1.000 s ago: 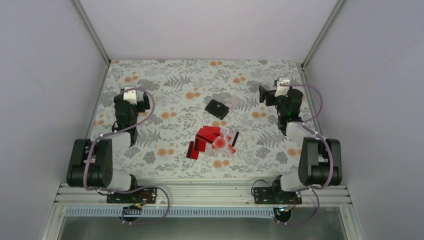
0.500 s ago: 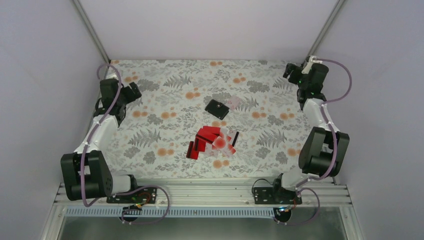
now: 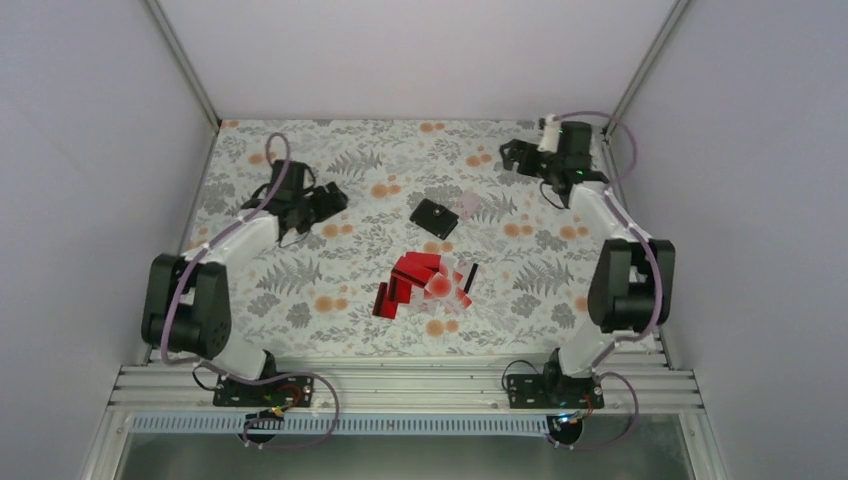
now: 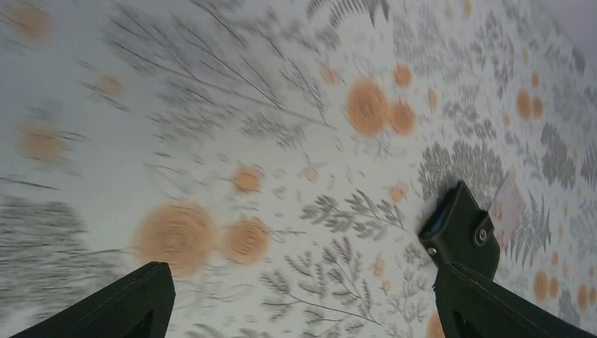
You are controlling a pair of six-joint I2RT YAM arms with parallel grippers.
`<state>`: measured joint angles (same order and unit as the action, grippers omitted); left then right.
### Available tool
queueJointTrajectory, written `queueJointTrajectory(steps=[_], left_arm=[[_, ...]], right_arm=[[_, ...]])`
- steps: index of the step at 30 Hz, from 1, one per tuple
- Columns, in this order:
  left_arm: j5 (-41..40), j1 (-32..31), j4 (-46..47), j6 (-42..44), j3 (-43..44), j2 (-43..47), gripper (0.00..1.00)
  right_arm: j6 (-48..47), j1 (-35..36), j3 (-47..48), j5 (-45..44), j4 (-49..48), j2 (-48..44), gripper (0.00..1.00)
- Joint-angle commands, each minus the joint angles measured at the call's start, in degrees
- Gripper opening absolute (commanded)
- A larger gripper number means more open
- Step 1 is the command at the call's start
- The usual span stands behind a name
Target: Put the credit cards into the card holder
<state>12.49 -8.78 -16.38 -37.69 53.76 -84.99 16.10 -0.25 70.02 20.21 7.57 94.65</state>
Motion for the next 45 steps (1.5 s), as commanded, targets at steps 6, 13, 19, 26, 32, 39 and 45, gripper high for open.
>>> queueJointTrajectory(steps=[6,13,19,26,32,39,45], left_arm=[[2.57,-10.85,-0.65,-13.59,11.24,-15.45,0.88],[7.75,-14.20,1.11,-15.30,17.72,-25.10,0.76],[8.86,-17.00,1.54,-14.96,21.82,-30.21,0.70],[11.40,-17.83,3.55,-14.01,24.31,-34.13,0.60],[11.74,-18.21,4.14,-14.19,26.22,-37.01,0.58],[12.73,-18.12,4.61,-14.07,27.03,-37.87,0.57],[12.67,-17.33,4.11,-12.75,29.75,-39.97,0.57]], right_arm=[[-3.62,9.39,13.66,5.10,17.04,15.24,0.88],[-2.11,14.12,14.65,6.70,19.34,18.79,0.76],[-2.16,15.18,10.81,9.35,19.22,19.69,0.70],[-3.47,15.67,9.12,11.52,19.54,22.29,0.64],[-2.89,15.72,8.81,14.22,18.56,25.08,0.63],[-1.77,16.86,5.25,18.21,16.14,24.78,0.60],[-2.35,19.90,5.44,20.27,16.82,24.17,0.60]])
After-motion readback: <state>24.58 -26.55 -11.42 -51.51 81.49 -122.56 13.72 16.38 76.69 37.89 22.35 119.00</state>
